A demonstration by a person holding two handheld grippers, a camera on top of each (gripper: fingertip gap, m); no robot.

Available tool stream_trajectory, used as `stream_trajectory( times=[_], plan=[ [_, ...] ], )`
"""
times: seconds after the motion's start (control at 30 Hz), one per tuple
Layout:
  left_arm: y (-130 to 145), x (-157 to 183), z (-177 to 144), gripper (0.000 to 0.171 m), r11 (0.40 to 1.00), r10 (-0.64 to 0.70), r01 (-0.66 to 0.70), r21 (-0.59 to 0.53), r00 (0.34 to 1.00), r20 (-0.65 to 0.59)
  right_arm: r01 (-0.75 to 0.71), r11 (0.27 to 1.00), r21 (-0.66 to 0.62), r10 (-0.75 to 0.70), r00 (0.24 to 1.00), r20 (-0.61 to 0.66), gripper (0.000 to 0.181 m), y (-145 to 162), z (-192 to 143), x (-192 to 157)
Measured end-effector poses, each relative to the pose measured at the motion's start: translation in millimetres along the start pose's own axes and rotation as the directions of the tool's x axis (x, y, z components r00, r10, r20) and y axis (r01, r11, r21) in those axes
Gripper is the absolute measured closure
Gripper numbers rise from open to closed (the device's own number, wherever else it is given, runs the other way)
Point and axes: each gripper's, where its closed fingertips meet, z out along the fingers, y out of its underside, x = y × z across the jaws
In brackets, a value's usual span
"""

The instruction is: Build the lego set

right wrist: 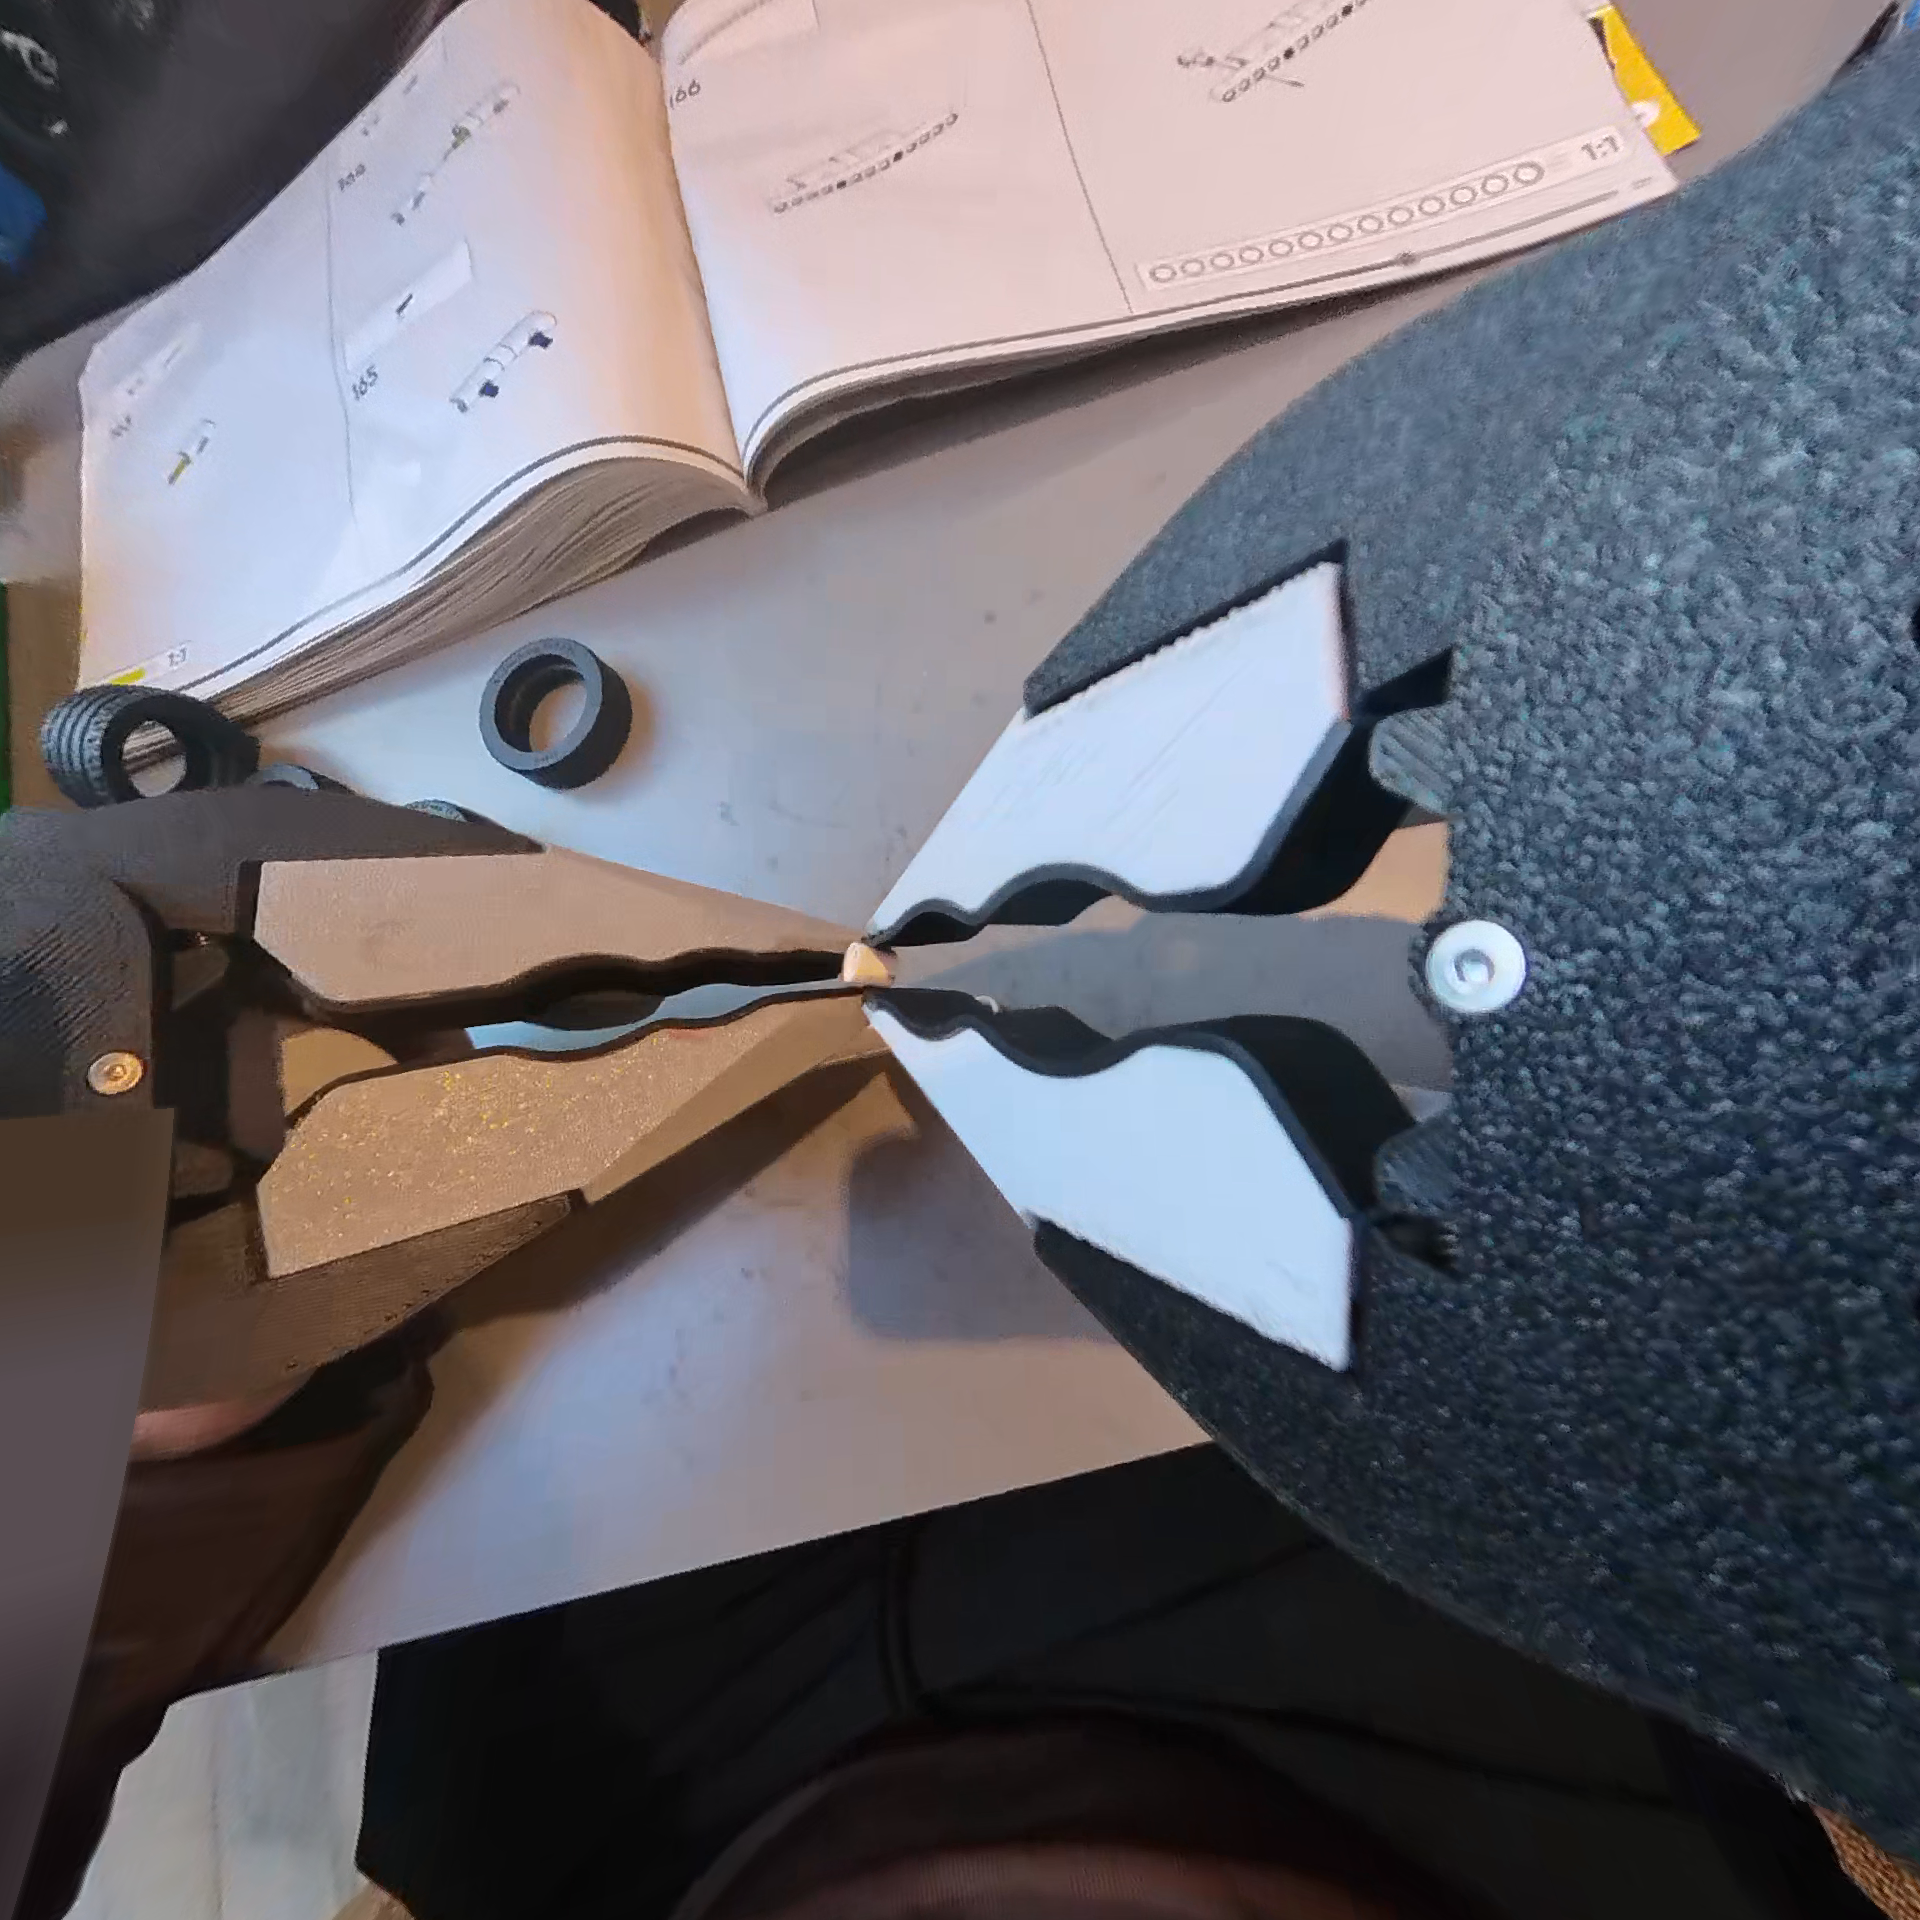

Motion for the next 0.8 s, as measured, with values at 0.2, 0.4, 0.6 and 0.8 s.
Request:
stream_trajectory(
  times=[0.2, 0.4, 0.6, 0.8],
  plan=[
    [-15, 3, -11, 0.170, 0.994, -0.010, 0.014, 0.110, 0.999, -0.042, -0.027, 0.993, 0.111, 0.021, 0.998, 0.051, 0.173, -15, -9, -1],
    [-31, 7, -24, 0.169, 0.974, 0.000, 0.017, 0.226, 0.997, -0.078, -0.157, 0.948, 0.277, 0.115, 0.980, 0.162, 0.171, -36, -23, -3],
    [-36, 6, -28, 0.169, 0.967, 0.010, 0.007, 0.255, 0.998, -0.065, -0.172, 0.941, 0.293, 0.126, 0.977, 0.171, 0.173, -40, -24, -1],
    [-35, 5, -27, 0.169, 0.968, 0.006, 0.009, 0.251, 0.998, -0.060, -0.160, 0.943, 0.293, 0.117, 0.980, 0.158, 0.174, -42, -26, 1]
  ],
)
